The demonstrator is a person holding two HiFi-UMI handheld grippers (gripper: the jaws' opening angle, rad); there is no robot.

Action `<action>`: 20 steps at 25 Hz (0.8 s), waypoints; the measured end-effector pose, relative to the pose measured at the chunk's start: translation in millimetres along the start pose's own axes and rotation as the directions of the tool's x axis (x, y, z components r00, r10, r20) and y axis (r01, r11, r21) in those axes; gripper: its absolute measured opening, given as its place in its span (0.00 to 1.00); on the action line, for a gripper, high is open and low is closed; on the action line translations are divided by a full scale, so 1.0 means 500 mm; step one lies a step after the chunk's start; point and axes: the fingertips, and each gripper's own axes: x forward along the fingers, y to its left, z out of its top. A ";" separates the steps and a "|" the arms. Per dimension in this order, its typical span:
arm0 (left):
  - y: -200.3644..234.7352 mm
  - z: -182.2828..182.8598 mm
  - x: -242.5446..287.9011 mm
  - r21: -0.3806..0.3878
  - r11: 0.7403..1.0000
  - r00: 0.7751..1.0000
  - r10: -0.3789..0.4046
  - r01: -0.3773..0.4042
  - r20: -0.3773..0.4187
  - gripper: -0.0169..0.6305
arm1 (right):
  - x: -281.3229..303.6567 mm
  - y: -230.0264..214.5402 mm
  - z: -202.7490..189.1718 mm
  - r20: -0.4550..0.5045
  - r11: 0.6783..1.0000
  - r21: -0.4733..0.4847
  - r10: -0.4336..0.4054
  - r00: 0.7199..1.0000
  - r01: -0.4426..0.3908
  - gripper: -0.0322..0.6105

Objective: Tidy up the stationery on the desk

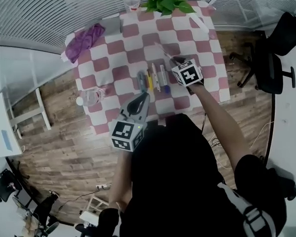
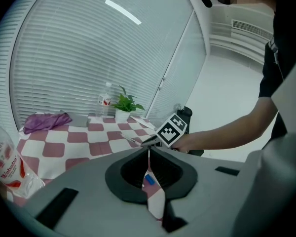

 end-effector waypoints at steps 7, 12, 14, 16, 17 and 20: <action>-0.010 -0.014 -0.011 0.051 0.995 0.996 -0.082 0.084 -0.036 0.08 | -0.045 0.027 -0.077 0.023 0.958 0.278 -0.075 0.997 0.065 0.17; -0.010 -0.021 -0.025 0.076 0.990 0.992 -0.114 0.117 -0.053 0.08 | -0.065 0.063 -0.125 0.035 0.905 0.417 -0.103 0.994 0.079 0.17; -0.010 -0.025 -0.030 0.083 0.989 0.991 -0.120 0.125 -0.057 0.08 | -0.071 0.076 -0.144 0.037 0.881 0.465 -0.123 0.992 0.092 0.17; -0.010 -0.028 -0.036 0.086 0.988 0.990 -0.126 0.130 -0.057 0.08 | -0.076 0.086 -0.163 0.036 0.856 0.507 -0.140 0.989 0.103 0.17; -0.010 -0.030 -0.039 0.087 0.987 0.990 -0.128 0.133 -0.058 0.08 | -0.078 0.090 -0.170 0.033 0.845 0.523 -0.148 0.988 0.109 0.17; -0.007 -0.035 -0.050 0.090 0.987 0.990 -0.128 0.134 -0.063 0.08 | -0.078 0.100 -0.188 0.024 0.833 0.539 -0.165 0.986 0.126 0.17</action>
